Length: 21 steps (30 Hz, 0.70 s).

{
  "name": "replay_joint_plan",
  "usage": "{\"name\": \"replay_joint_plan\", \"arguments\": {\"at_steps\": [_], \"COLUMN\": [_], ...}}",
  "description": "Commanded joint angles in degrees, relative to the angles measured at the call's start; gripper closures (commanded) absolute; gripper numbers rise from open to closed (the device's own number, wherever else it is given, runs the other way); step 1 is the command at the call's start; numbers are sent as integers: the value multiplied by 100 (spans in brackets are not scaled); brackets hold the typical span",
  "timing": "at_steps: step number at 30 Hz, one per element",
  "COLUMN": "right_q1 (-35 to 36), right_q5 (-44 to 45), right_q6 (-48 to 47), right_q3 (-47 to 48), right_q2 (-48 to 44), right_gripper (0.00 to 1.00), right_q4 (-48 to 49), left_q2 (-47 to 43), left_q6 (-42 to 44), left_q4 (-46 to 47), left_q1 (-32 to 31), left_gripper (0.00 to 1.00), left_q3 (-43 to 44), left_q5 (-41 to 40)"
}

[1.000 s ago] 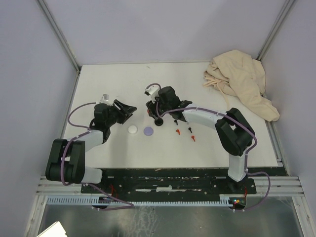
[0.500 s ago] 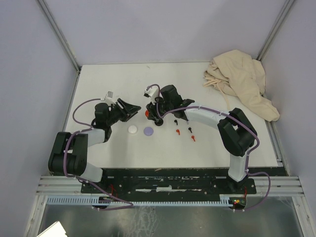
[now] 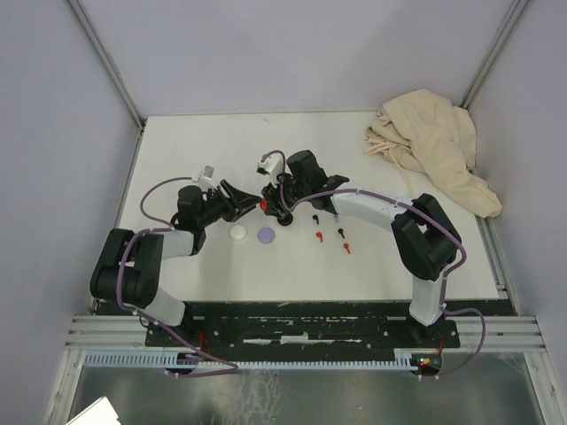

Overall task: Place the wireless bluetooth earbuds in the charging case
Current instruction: Open the charging case at the center of the board.

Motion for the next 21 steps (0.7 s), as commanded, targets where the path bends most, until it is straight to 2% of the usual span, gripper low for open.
{"name": "replay_joint_plan", "arguments": {"at_steps": [1,11,21], "right_q1": [12,16,23], "right_q5": [-186,-323,-412], "right_q6": [-55,-107,-129], "right_q3": [322,395,400], "right_q2": [-8,21,30], "right_gripper": [80,81,81], "right_q4": [79,-14,-44], "left_q2": [64,168,254], "left_q6": [150,126,107], "left_q4": [316,316,316], "left_q1": [-71,-182,-248], "left_gripper": [43,45,50], "left_q3": [188,323,424], "left_q5": [189,145,110]}}
